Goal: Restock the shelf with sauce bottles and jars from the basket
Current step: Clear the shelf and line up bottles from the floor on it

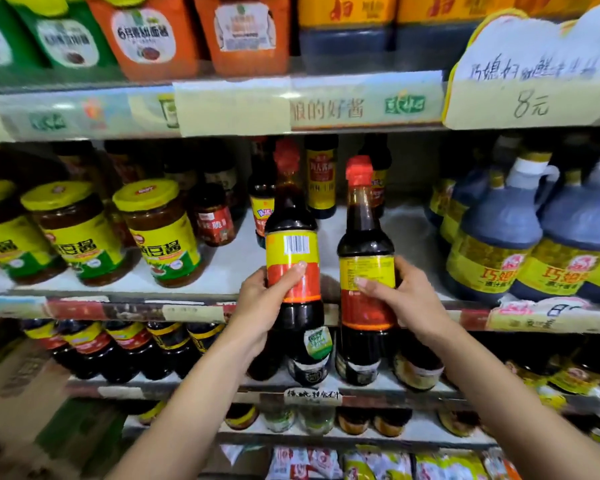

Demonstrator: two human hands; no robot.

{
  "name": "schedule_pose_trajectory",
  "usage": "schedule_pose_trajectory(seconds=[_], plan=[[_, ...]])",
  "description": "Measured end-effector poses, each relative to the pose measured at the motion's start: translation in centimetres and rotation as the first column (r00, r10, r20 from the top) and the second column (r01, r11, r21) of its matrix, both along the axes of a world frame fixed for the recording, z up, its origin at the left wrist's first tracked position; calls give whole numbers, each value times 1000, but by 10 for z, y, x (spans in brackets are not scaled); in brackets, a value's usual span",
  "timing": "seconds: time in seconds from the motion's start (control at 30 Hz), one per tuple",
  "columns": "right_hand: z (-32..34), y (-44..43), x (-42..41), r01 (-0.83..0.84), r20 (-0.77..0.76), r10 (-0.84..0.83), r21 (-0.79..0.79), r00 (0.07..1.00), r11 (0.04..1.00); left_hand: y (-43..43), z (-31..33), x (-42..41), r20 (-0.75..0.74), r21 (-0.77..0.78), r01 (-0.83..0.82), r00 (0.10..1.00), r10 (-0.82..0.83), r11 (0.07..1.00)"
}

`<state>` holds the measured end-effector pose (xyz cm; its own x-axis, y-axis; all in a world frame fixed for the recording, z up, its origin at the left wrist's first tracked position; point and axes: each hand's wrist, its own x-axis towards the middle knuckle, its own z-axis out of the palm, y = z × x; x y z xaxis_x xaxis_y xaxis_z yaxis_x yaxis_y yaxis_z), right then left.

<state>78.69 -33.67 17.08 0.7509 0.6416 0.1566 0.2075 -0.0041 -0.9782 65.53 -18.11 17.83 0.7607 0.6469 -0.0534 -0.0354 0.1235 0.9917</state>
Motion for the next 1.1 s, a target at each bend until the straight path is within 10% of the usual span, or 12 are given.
schedule_pose_trajectory(seconds=[1.1], plan=[[15, 36, 78, 124, 124, -122, -15, 985, 992, 61, -25, 103, 79, 247, 23, 996, -44, 969]])
